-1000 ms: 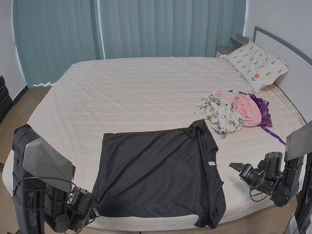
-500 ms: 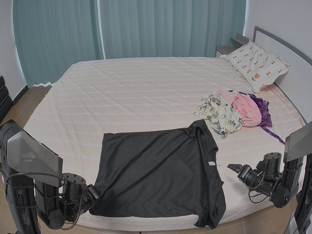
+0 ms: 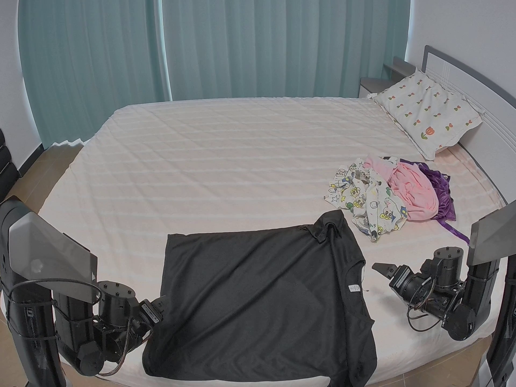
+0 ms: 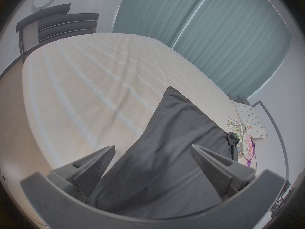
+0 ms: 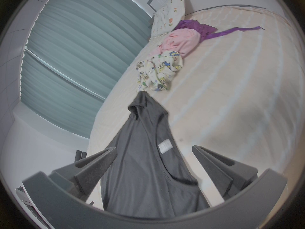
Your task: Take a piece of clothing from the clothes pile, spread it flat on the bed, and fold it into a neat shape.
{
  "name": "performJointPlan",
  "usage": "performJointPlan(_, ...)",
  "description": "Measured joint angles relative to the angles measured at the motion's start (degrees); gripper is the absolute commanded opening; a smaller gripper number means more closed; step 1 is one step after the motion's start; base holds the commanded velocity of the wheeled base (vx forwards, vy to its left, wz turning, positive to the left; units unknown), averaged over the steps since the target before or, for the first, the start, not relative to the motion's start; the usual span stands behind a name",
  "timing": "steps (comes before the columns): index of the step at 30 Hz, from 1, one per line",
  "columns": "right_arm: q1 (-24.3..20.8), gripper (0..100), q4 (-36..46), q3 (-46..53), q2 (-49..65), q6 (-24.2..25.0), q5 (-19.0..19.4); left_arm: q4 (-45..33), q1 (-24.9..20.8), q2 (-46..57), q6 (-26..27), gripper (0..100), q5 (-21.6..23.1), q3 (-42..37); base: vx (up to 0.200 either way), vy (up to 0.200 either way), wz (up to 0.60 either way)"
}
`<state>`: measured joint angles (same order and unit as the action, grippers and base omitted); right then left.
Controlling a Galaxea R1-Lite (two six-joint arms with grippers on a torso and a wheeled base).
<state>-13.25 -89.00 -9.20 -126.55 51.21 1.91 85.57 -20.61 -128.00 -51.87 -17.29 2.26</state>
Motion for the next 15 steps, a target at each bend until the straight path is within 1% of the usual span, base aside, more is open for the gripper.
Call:
performJointPlan(5, -0.1, 100, 0.2, -4.5, -0.2, -0.2, 0.2, 0.1, 0.0, 0.0, -0.6, 100, 0.9, -0.1, 0.000, 0.000, 0.00)
performJointPlan(7, -0.3, 100, 1.6, -6.5, -0.4, -0.2, 0.2, 0.2, 0.0, 0.0, -0.7, 100, 1.1, -0.1, 0.000, 0.000, 0.00)
performJointPlan(10, -0.6, 100, 5.1, -10.5, -0.8, -0.2, 0.2, 0.1, 0.0, 0.0, -0.9, 100, 1.3, -0.2, 0.000, 0.000, 0.00)
performJointPlan(15, -1.0, 100, 13.9, -19.8, -1.7, -0.1, 0.0, 0.1, 0.0, 0.0, -2.0, 100, 1.4, -0.2, 0.000, 0.000, 0.00)
